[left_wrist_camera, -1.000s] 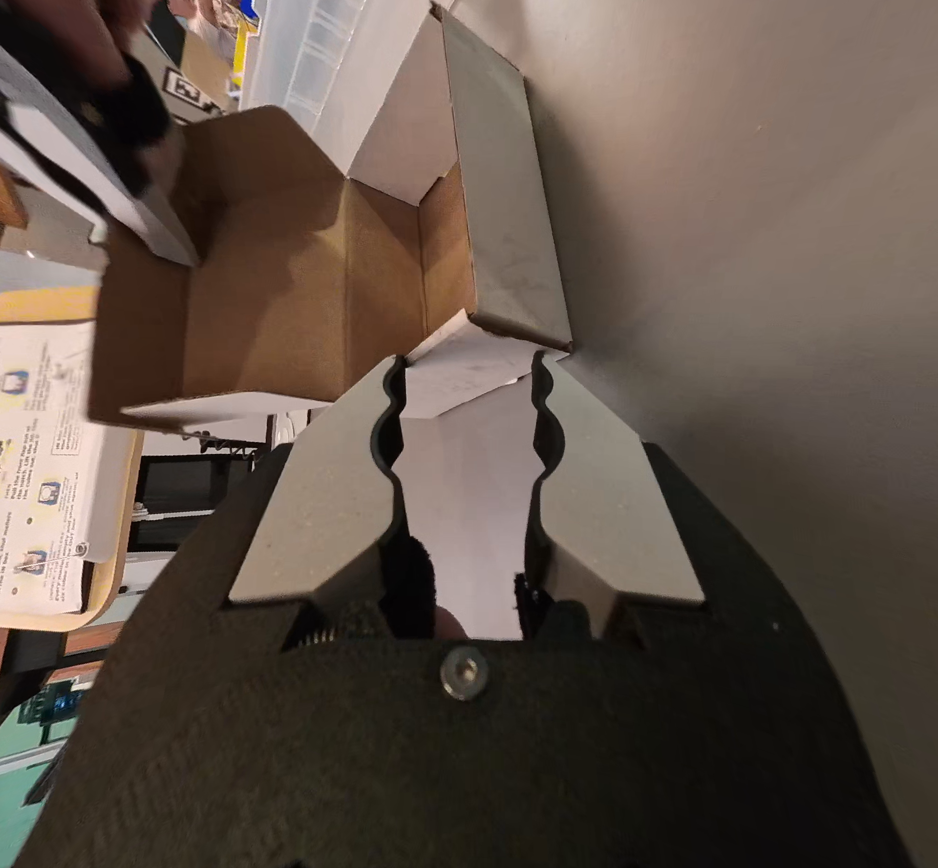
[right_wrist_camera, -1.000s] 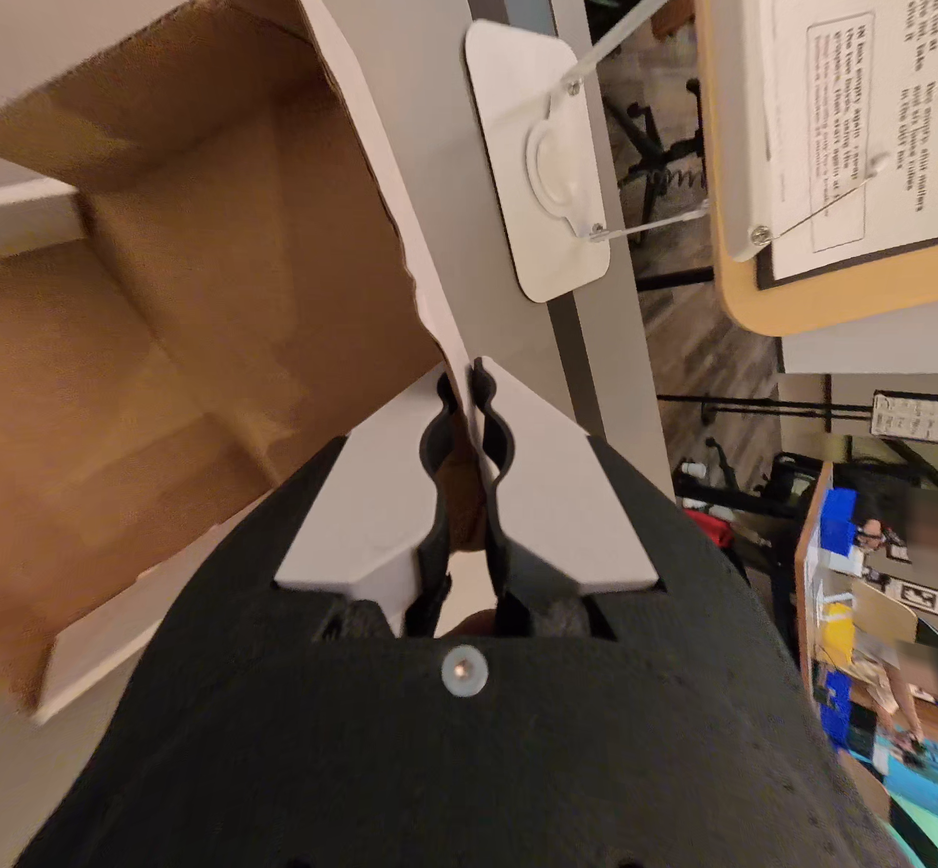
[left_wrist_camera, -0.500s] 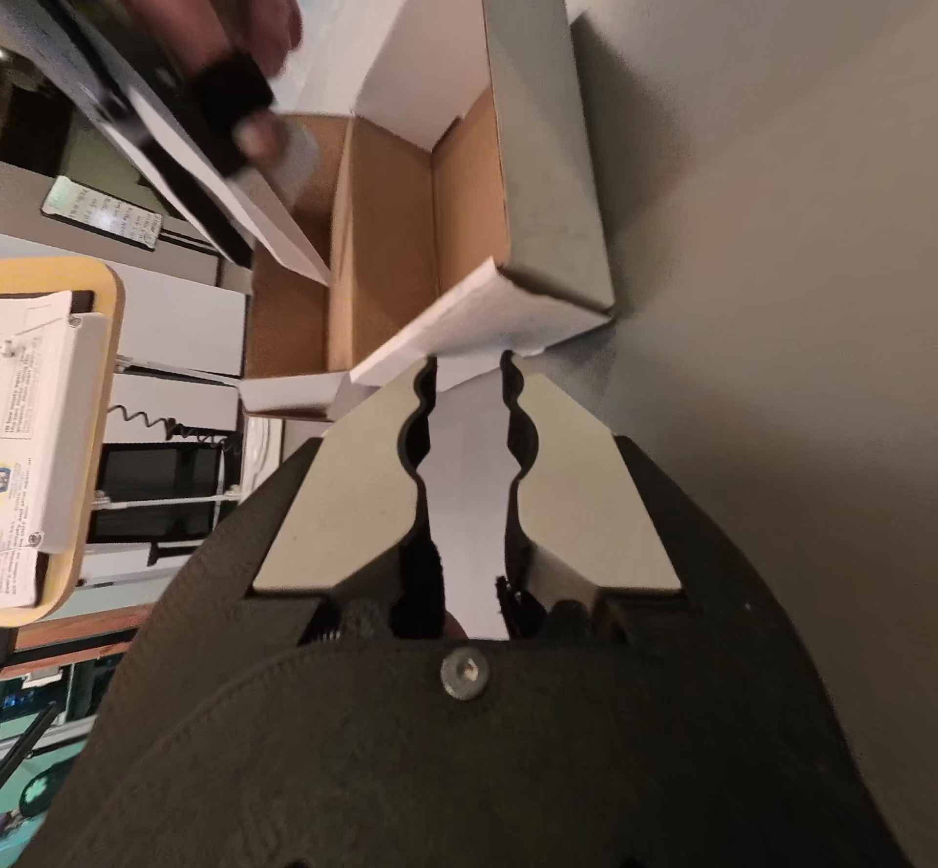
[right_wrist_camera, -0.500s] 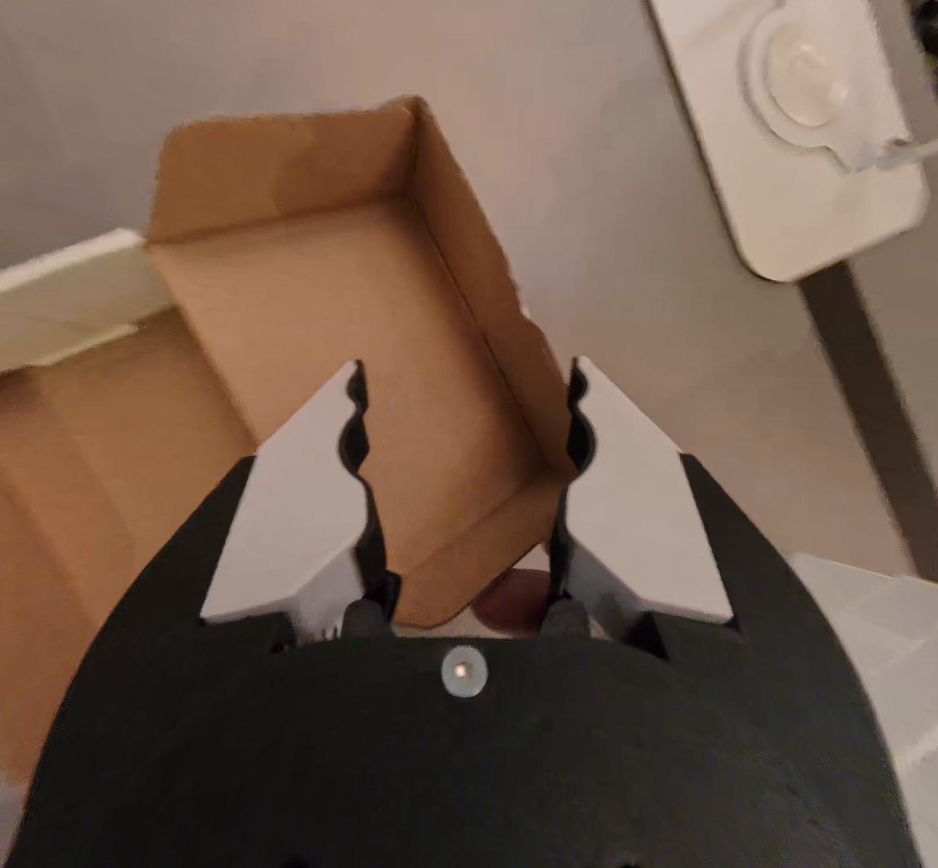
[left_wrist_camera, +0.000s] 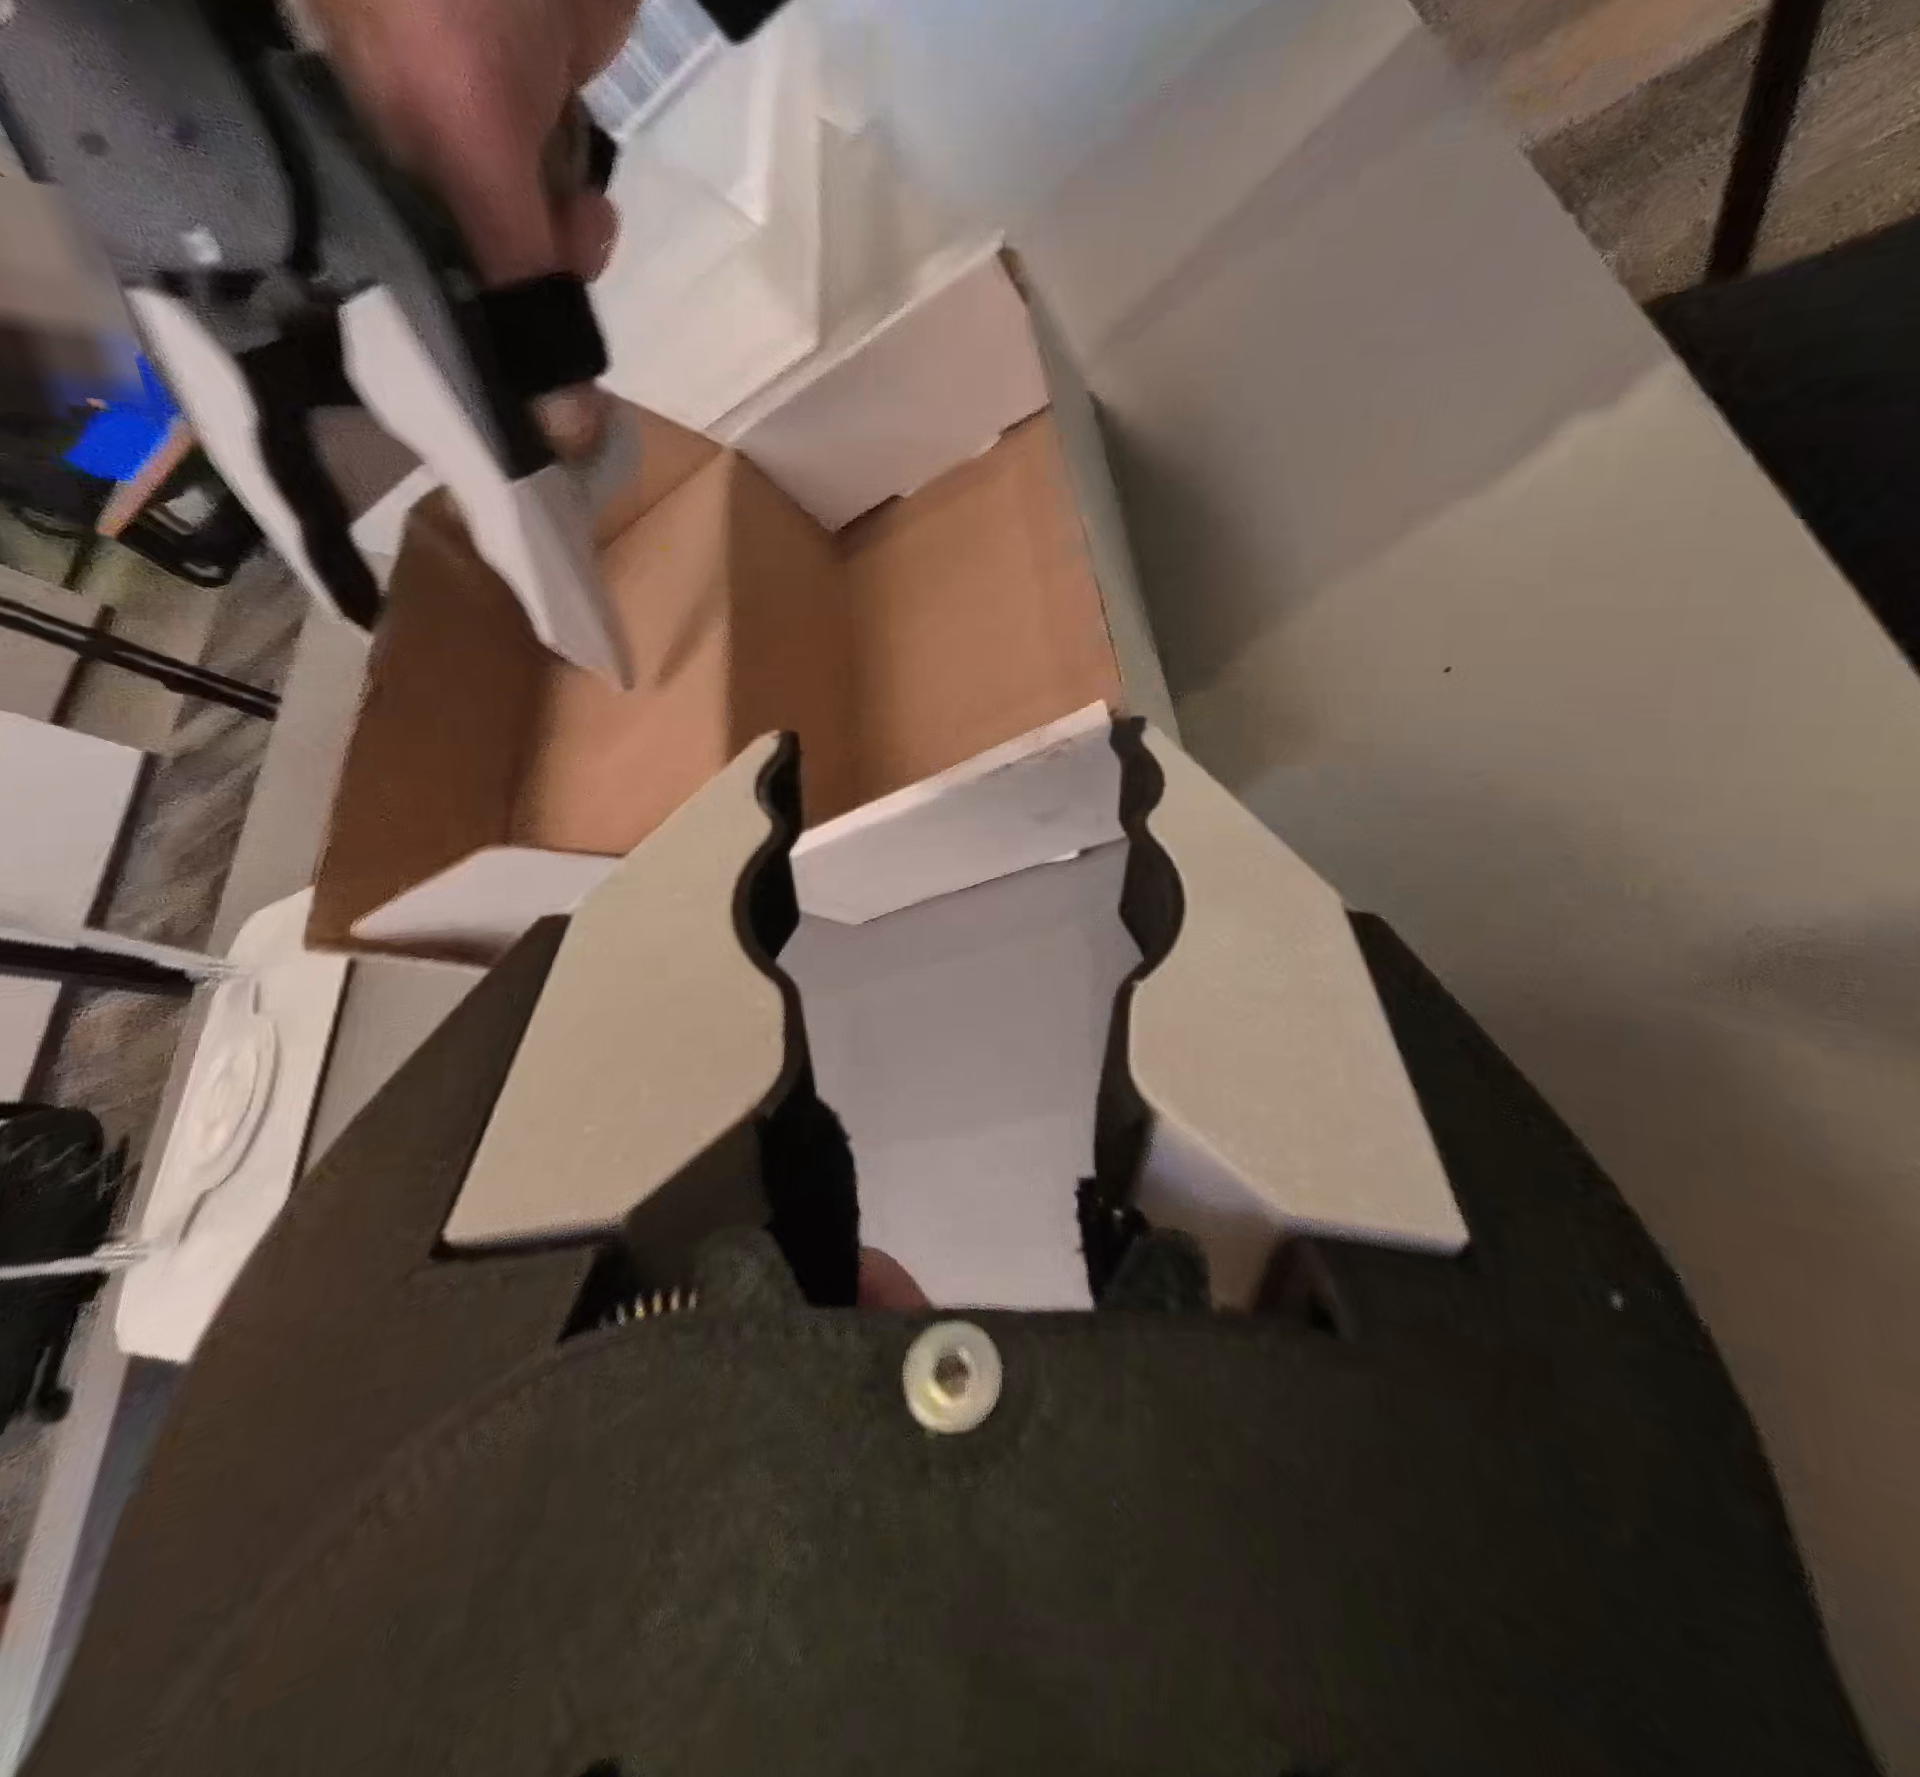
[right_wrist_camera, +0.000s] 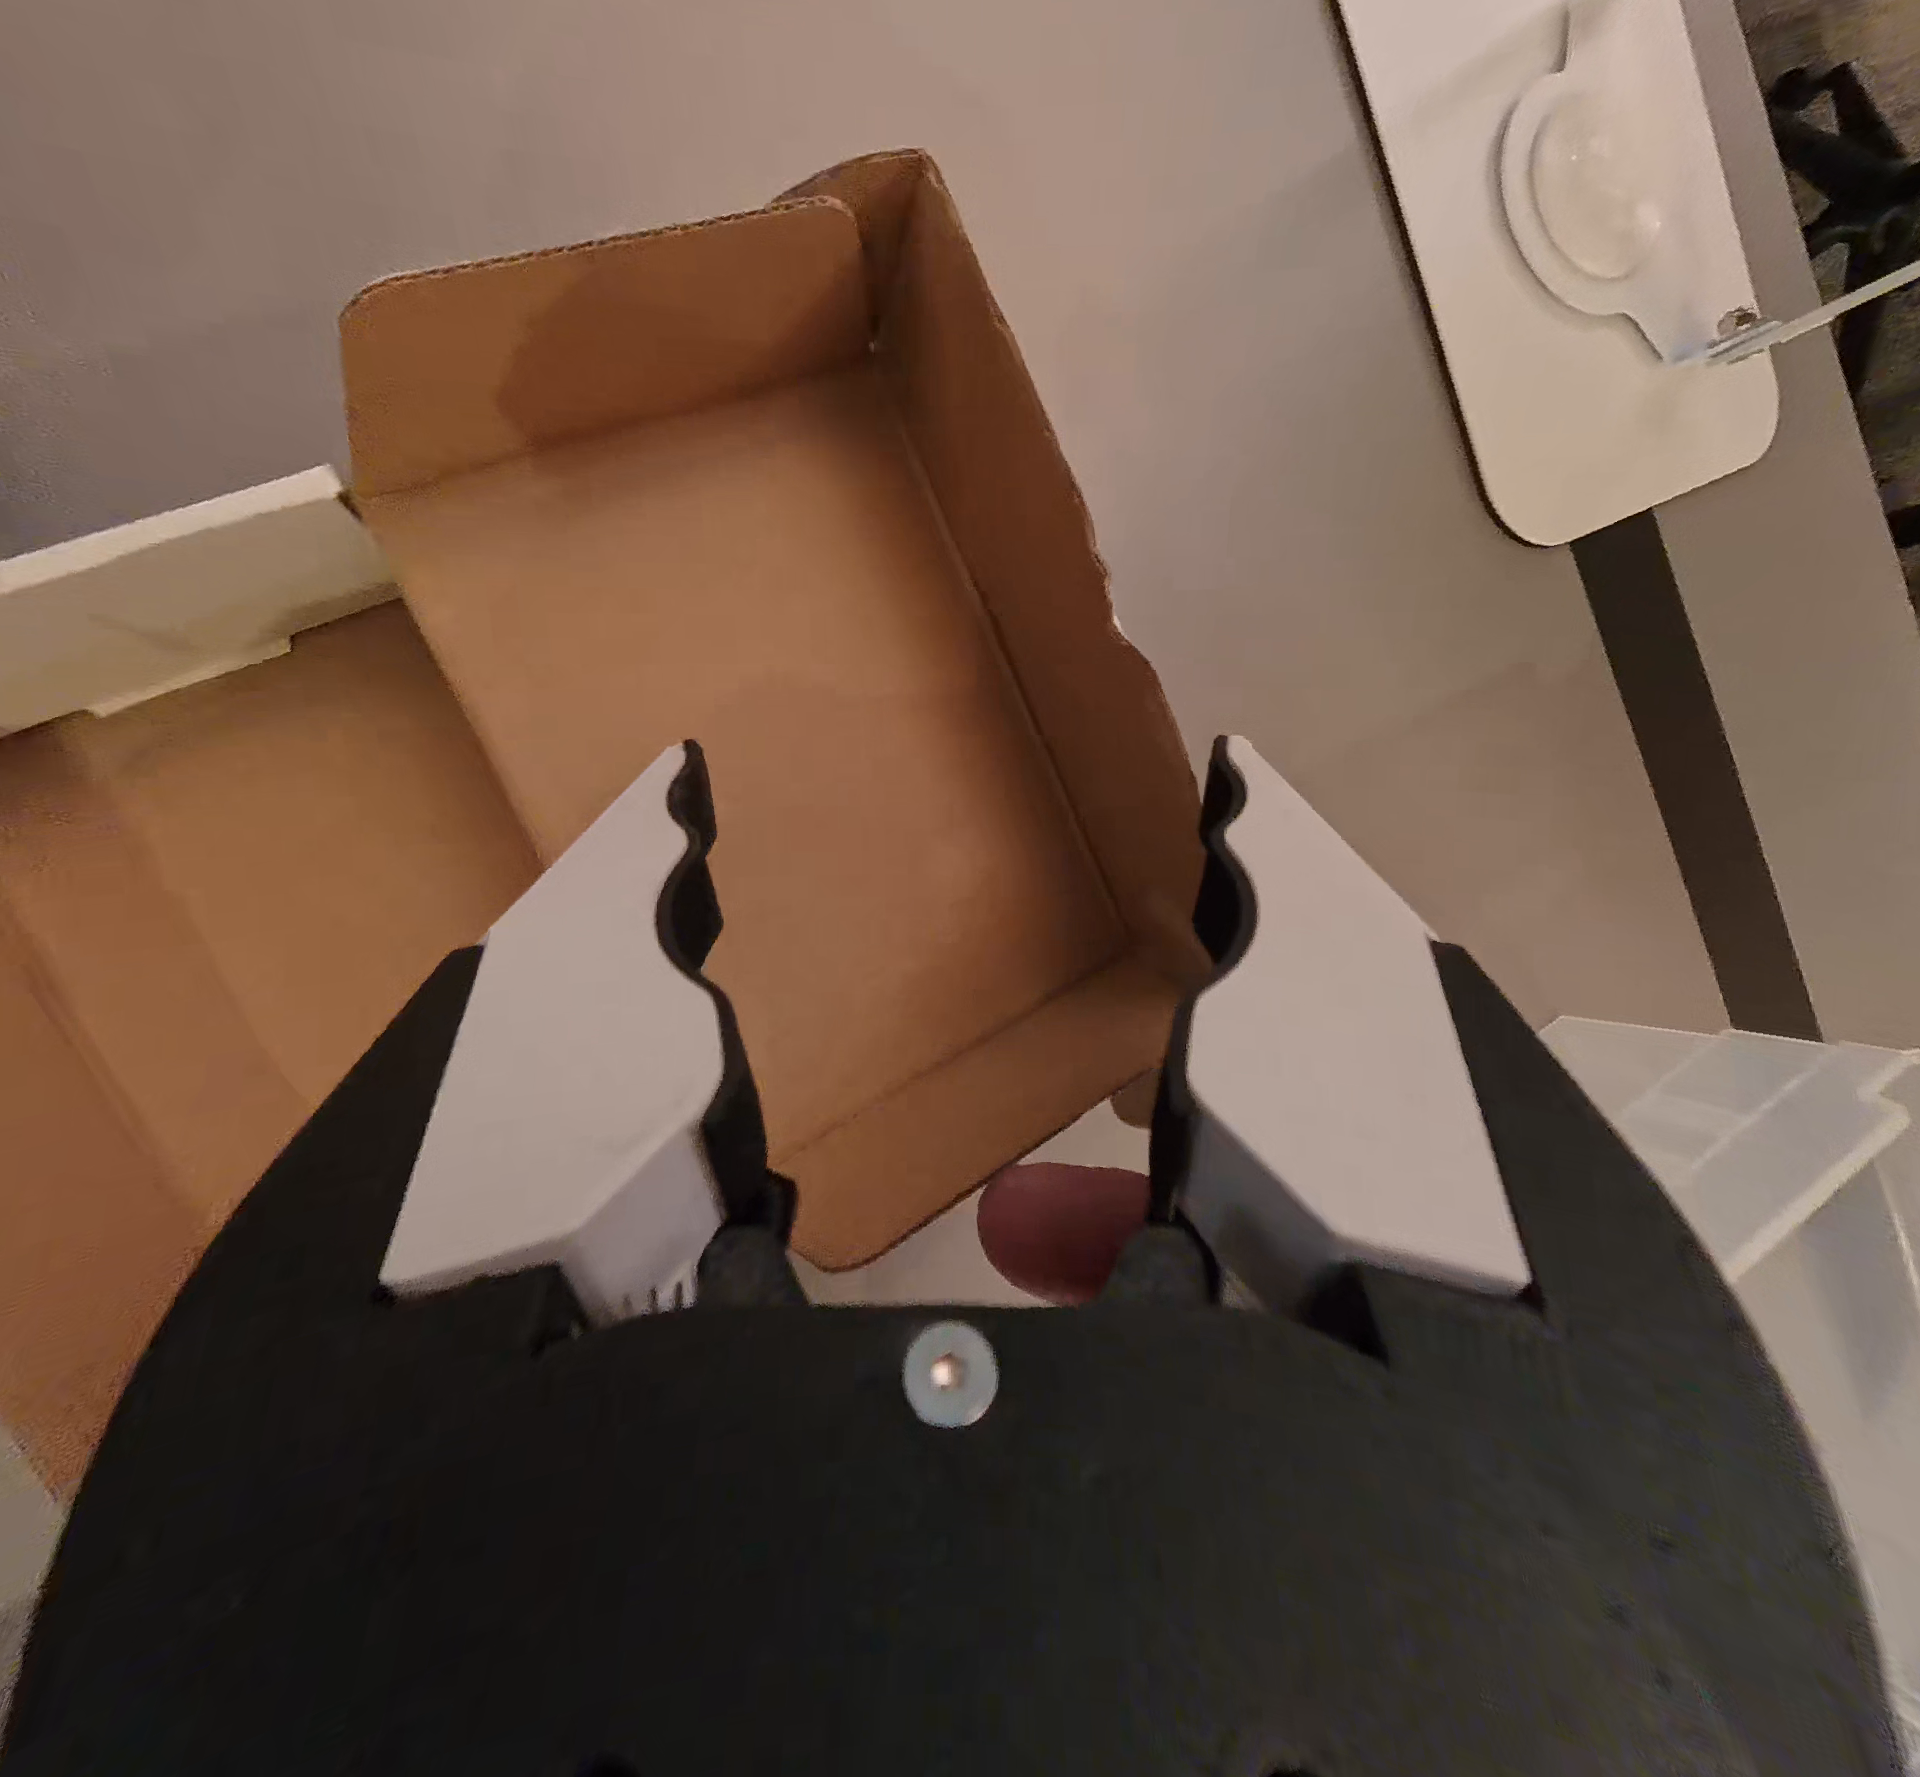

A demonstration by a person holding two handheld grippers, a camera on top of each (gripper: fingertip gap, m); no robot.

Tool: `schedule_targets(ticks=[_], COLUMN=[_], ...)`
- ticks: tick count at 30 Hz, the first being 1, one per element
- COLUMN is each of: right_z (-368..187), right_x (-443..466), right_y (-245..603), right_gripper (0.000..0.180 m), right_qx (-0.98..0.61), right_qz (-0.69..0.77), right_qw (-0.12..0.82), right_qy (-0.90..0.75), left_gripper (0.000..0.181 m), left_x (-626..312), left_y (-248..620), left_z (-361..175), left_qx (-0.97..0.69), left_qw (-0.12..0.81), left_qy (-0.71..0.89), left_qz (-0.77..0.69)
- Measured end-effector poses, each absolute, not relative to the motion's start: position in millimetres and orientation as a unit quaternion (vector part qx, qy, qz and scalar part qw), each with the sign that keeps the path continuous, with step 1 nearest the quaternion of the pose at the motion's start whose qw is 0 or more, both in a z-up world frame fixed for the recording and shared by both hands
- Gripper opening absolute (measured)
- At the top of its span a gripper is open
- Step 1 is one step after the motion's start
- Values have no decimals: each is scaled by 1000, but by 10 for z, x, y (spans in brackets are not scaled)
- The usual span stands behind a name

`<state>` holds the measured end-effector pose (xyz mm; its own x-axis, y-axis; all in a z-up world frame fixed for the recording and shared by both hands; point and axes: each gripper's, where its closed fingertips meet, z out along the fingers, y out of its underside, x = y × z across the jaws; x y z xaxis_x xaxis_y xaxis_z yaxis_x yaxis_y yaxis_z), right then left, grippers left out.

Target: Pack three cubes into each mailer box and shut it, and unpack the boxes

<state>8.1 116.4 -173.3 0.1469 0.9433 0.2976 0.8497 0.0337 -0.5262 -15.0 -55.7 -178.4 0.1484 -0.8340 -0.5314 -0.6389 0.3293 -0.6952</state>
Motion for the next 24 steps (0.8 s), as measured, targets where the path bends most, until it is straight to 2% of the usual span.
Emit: schedule_targets(ticks=[1, 4, 6, 13, 21, 24], right_z=[-1739, -1731, -1728, -1435, -1112, -975], right_x=[72, 49, 39, 80, 654, 670], right_y=[1154, 1143, 1113, 921, 535, 340], right_gripper=[93, 92, 92, 95, 82, 78], right_qx=[-693, -693, -696, -693, -707, -692], right_qz=[75, 69, 74, 127, 76, 116], right_qw=[310, 316, 314, 316, 296, 324], right_qy=[-647, -644, -642, -635, -637, -634], left_gripper=[62, 57, 54, 45, 44, 43], left_x=[-93, 72, 76, 106, 33, 28], left_y=[-584, -667, -616, -542, -526, -525], left_z=[-1831, -1943, -2153, -2138, -2142, -2140], left_qx=[-568, -566, -574, -599, -605, -607], left_qw=[490, 474, 444, 432, 416, 415], left_qy=[656, 666, 685, 672, 676, 675], left_qz=[-86, -105, -63, -58, -60, -61])
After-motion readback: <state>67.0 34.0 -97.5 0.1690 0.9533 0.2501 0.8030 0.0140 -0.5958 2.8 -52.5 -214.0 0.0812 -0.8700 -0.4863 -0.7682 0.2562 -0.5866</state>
